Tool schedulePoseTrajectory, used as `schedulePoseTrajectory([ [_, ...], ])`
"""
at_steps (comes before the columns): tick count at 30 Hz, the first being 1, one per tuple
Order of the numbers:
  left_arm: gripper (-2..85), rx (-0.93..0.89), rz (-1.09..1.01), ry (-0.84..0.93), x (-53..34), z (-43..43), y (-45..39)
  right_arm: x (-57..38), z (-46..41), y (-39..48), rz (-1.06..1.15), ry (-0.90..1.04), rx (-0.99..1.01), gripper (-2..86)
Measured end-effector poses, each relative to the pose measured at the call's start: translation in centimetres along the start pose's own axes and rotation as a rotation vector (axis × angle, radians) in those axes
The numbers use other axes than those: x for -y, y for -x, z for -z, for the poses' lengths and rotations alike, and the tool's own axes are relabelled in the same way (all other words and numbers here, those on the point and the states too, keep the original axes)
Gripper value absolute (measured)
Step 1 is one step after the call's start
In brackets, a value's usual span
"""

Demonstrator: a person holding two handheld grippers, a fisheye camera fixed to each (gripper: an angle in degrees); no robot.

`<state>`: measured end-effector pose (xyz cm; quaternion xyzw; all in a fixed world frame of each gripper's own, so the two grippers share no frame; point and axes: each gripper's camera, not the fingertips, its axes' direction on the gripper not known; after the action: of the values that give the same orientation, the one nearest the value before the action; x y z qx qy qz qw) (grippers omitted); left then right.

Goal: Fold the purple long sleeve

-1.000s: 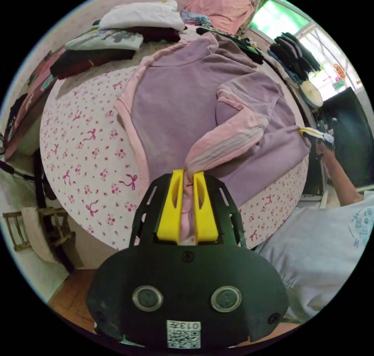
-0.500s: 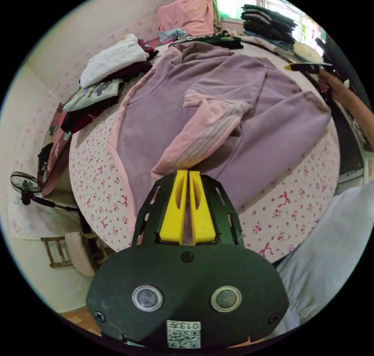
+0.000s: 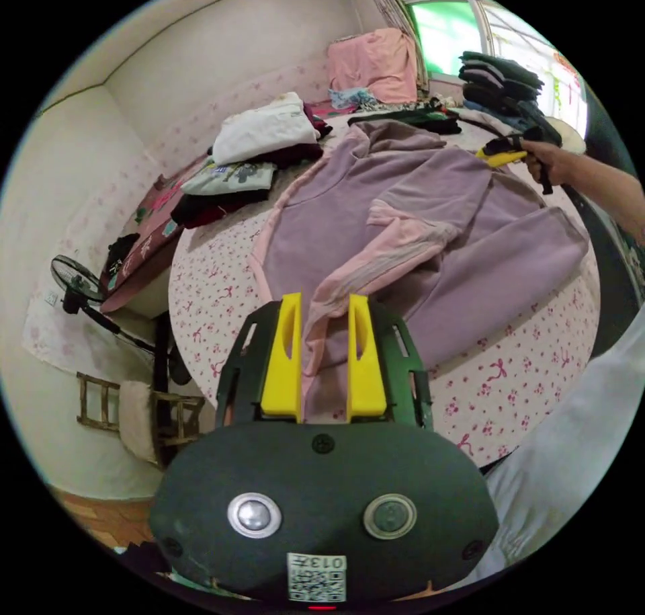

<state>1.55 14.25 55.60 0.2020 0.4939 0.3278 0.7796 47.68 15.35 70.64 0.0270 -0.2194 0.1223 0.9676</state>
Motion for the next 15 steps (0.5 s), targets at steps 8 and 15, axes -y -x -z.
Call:
schedulePoseTrajectory([
  [8, 13.8, -0.046, -0.088, 0.238, 1.3, -7.0, -0.5, 1.1, 0.1, -0.1, 0.051, 0.044, 0.055, 3.5],
  [15, 13.6, -0.095, -0.080, 0.258, 1.5, -8.4, -0.2, 0.0, 11.4, 3.7, 0.222, -0.266, 0.240, 2.5],
])
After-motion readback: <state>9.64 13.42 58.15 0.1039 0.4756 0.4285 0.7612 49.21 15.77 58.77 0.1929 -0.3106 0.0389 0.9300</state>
